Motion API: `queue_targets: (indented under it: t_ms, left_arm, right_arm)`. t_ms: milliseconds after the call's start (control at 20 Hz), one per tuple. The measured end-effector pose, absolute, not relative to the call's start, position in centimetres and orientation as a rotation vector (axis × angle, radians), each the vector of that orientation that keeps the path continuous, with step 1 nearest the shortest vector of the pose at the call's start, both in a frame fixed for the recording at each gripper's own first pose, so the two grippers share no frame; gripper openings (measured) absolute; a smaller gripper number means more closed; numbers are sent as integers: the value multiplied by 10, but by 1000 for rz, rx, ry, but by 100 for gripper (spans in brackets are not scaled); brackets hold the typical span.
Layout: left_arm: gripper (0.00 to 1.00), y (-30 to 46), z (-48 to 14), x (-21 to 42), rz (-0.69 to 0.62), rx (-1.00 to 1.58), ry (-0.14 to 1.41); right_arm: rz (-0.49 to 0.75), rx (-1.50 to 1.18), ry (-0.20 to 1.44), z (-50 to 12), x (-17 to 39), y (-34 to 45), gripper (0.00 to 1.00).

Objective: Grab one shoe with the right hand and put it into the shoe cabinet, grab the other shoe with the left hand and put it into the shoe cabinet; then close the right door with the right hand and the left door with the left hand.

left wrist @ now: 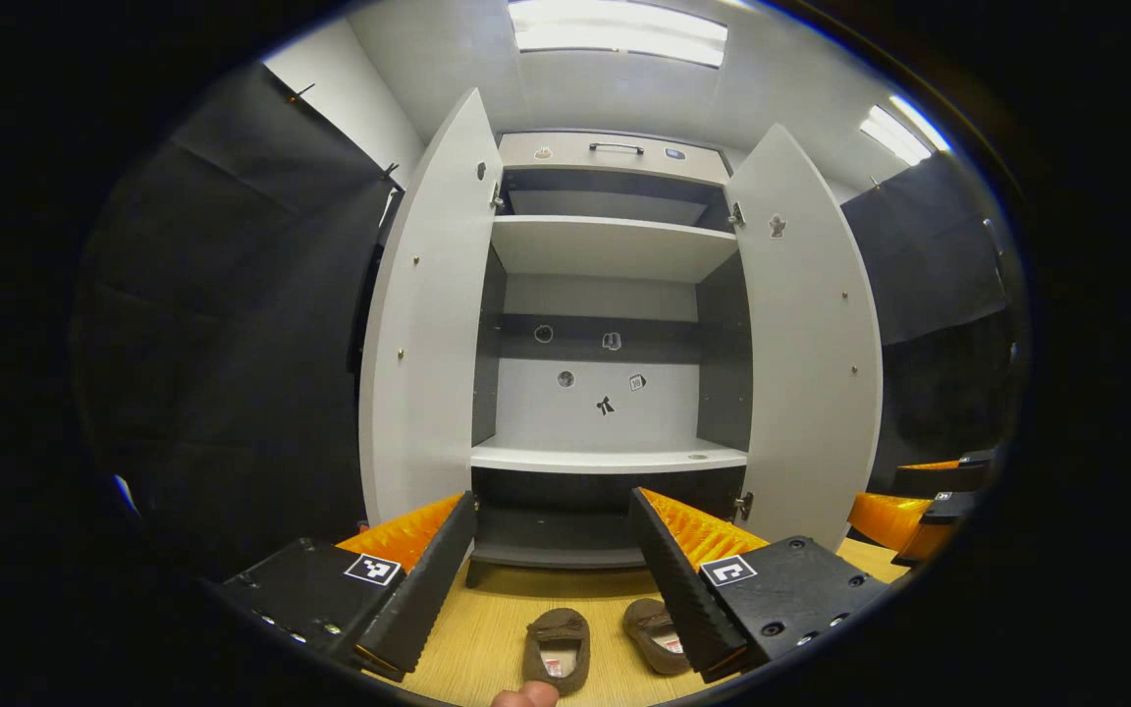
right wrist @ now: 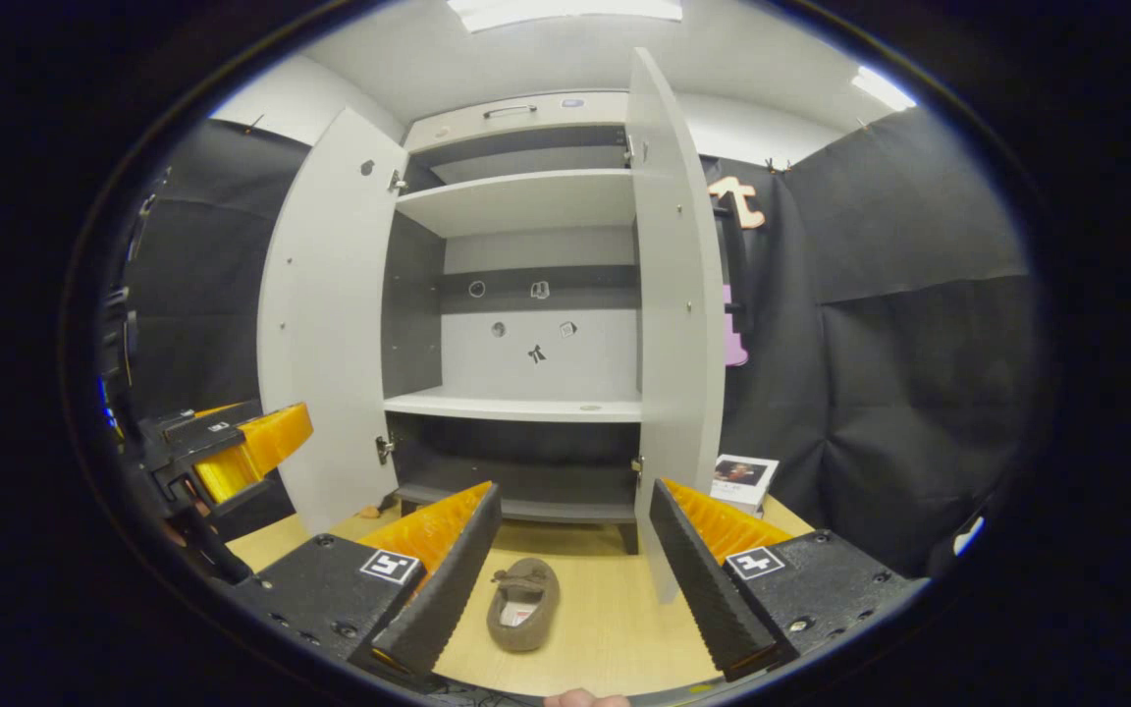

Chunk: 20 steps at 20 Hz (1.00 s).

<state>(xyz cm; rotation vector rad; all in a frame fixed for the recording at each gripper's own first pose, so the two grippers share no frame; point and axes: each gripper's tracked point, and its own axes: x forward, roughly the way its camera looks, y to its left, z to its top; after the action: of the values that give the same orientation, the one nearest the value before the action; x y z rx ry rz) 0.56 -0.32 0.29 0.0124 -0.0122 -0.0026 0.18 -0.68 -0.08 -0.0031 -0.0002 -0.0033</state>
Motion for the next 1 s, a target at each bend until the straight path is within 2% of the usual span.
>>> queue_targets:
  t_ms: [100, 250, 300, 450, 500, 750, 800, 900, 950, 1000]
  left_arm:
    - [95, -3, 1, 6, -2, 17, -10]
    - [95, -1, 1, 6, -1, 23, -8]
    - [95, 1, 1, 6, 0, 24, -7]
    - [95, 4, 0, 5, 4, 29, -6]
    - [95, 4, -1, 4, 5, 31, -6]
    - [95, 8, -4, 4, 7, 28, -2]
    - [95, 9, -4, 4, 9, 26, 1]
    - [95, 10, -6, 4, 12, 21, 4]
    - [95, 12, -7, 5, 15, 20, 5]
    - [95, 14, -8, 5, 19, 20, 8]
  right_arm:
    - [-5, -5, -1, 0, 2, -7, 94]
    - [0, -12, 4, -1, 3, -5, 94]
    - [3, -14, 8, -2, 4, -3, 98]
    - [13, -22, 32, -7, 8, 1, 94]
    - [11, -28, 44, -9, 11, 1, 99]
    - [43, -40, 111, -22, 26, 11, 99]
    - [52, -49, 123, -24, 30, 14, 94]
    - [71, -72, 156, -32, 42, 23, 94]
    - [73, -89, 179, -39, 49, 26, 98]
    - [80, -106, 209, -48, 56, 29, 94]
